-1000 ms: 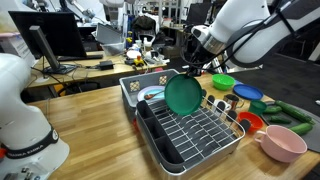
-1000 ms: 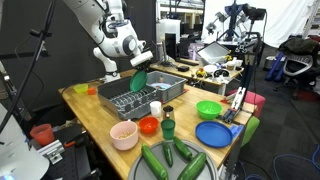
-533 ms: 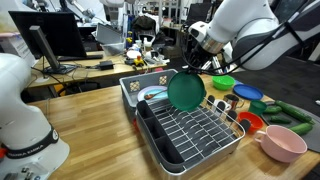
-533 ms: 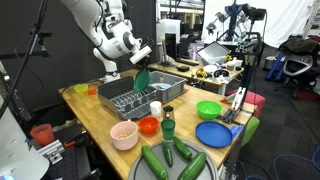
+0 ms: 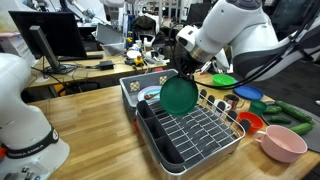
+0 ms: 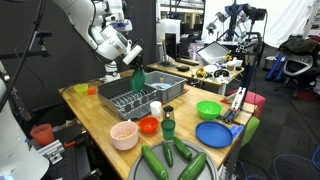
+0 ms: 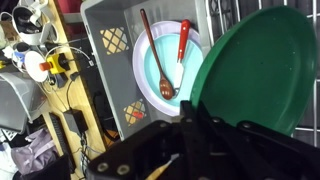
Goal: Put the green plate on the dish rack
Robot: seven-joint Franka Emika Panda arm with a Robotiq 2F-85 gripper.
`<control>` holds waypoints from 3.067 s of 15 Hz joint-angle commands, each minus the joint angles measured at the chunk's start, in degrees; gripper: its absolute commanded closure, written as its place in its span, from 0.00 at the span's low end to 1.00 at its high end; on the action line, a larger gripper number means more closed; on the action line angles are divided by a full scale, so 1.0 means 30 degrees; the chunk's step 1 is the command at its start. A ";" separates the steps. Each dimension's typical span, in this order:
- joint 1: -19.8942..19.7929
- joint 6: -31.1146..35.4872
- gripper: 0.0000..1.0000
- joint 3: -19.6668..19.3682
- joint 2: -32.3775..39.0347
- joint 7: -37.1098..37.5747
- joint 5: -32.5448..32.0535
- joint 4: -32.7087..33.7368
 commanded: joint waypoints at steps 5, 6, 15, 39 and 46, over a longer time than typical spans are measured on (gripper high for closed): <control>0.1713 -0.0049 0.98 -0.1907 0.0288 0.2437 -0.3604 0.0264; 0.1856 -0.0076 0.98 -0.2059 0.0340 0.2695 -0.3968 0.0313; 0.2537 0.0163 0.98 -0.2611 0.0801 0.4789 -0.5874 0.0430; 0.2862 0.1273 0.26 -0.2832 -0.1187 1.2723 -0.9559 -0.2903; 0.2906 0.1698 0.00 -0.3304 -0.2865 1.2457 -0.9788 -0.2569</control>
